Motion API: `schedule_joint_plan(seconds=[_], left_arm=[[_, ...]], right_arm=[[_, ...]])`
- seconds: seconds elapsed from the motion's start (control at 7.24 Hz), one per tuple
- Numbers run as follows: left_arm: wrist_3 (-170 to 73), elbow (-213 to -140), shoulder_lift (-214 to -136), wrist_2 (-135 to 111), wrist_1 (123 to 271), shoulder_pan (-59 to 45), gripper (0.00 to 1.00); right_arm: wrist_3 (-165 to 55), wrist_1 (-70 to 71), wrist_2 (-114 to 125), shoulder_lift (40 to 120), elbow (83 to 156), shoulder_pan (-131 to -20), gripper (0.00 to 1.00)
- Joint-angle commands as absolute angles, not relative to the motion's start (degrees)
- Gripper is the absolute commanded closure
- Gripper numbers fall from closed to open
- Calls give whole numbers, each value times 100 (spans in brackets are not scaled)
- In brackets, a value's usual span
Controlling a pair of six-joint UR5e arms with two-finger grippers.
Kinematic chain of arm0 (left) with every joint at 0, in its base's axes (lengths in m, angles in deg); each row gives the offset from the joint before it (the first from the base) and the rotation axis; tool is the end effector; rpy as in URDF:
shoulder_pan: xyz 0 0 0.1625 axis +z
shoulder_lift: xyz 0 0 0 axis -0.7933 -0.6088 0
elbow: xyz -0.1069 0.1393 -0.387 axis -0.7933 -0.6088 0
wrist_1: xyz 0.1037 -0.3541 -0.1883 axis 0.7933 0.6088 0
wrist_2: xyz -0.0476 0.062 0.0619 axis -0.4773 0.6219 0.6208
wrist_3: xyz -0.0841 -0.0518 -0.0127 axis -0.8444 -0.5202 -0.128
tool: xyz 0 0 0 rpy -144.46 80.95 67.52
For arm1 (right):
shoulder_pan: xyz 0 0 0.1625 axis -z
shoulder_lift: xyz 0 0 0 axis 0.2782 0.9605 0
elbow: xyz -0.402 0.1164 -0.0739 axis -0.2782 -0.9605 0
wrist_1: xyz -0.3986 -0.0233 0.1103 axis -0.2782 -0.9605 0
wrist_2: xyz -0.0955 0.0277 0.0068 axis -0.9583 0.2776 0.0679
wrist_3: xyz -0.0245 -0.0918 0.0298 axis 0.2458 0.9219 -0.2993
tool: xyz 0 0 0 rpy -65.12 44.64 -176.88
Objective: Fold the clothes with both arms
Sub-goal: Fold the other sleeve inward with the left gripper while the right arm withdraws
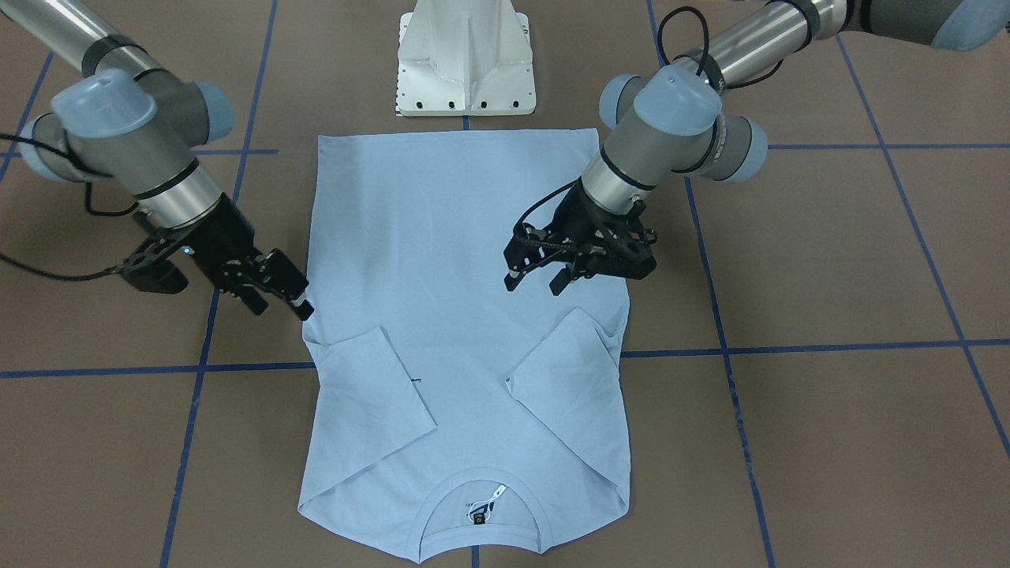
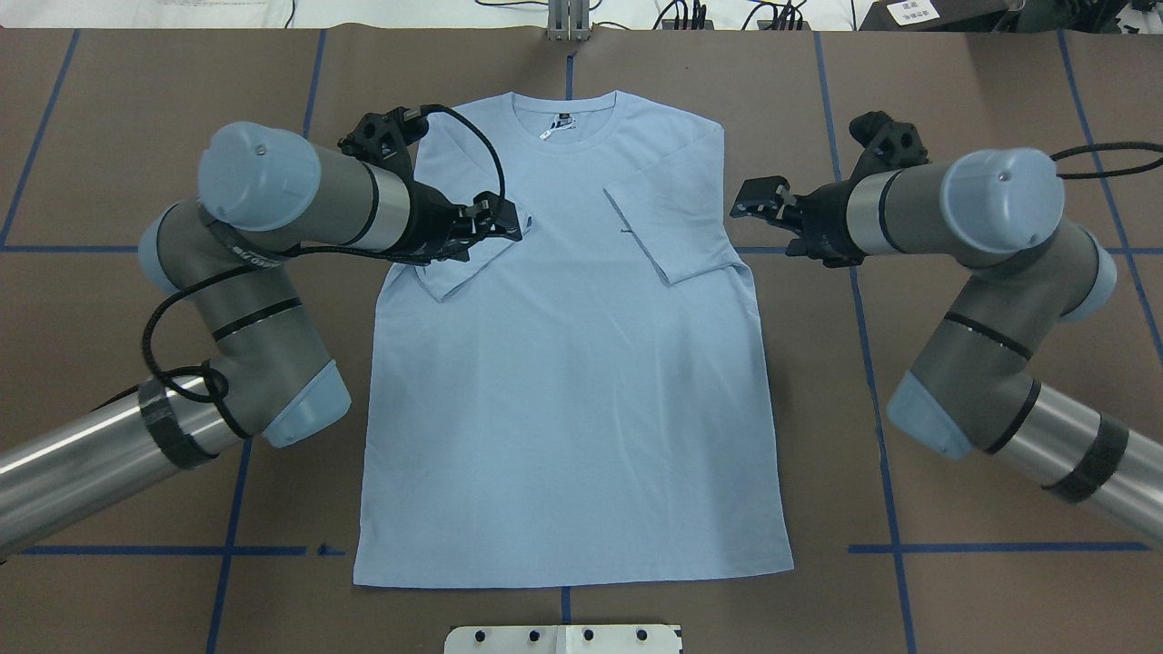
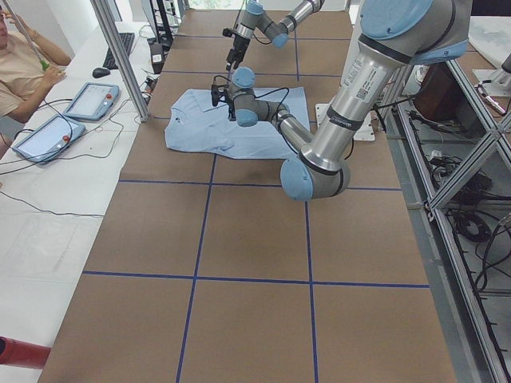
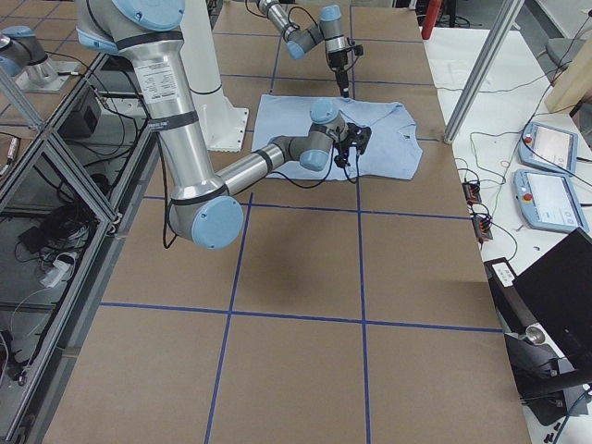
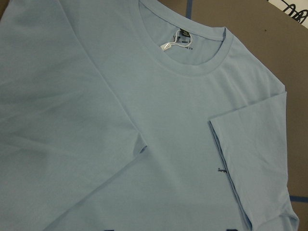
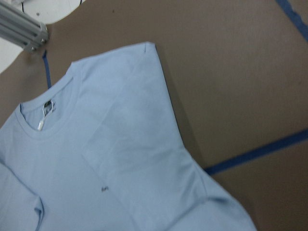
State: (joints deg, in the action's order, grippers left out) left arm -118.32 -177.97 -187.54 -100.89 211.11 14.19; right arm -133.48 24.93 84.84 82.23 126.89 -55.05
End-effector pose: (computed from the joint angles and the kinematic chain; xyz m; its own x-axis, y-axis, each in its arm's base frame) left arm 0.4608 -0.4899 0.2305 0.2308 -0.0753 -0.9701 0.2990 0.9542 -0.0029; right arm -0.4003 -0.4670 0.3303 0.2789 0.3342 0.9003 -0.4885 0.8565 -0.1665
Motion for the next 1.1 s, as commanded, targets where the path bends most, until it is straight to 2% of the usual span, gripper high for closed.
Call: schedule_joint_plan(seconds=[0.0,0.14,0.28,0.69,0.97], left_arm=[[-11845,-18552,-18260,-10135,21119,1453,19],[-11837,-18781,-18076,-10161,21119,1453,19],[-11837,-18774,-18065,-10161,21119,1453,19],[-11880,-18836,-18022,-10109,21119,1435,17],[-11881,-18836,-18030,-10100,21128,1453,16]], right_arm=[[-14161,123,7679,8348,14445,-4179,2],[-15176,-316,6919,8575,14925,-3259,3],[-15752,-338,5954,8908,15016,-2371,4],[-16757,-364,5550,9779,15009,-1538,13],[-16813,-373,5549,9912,14913,-1440,15]])
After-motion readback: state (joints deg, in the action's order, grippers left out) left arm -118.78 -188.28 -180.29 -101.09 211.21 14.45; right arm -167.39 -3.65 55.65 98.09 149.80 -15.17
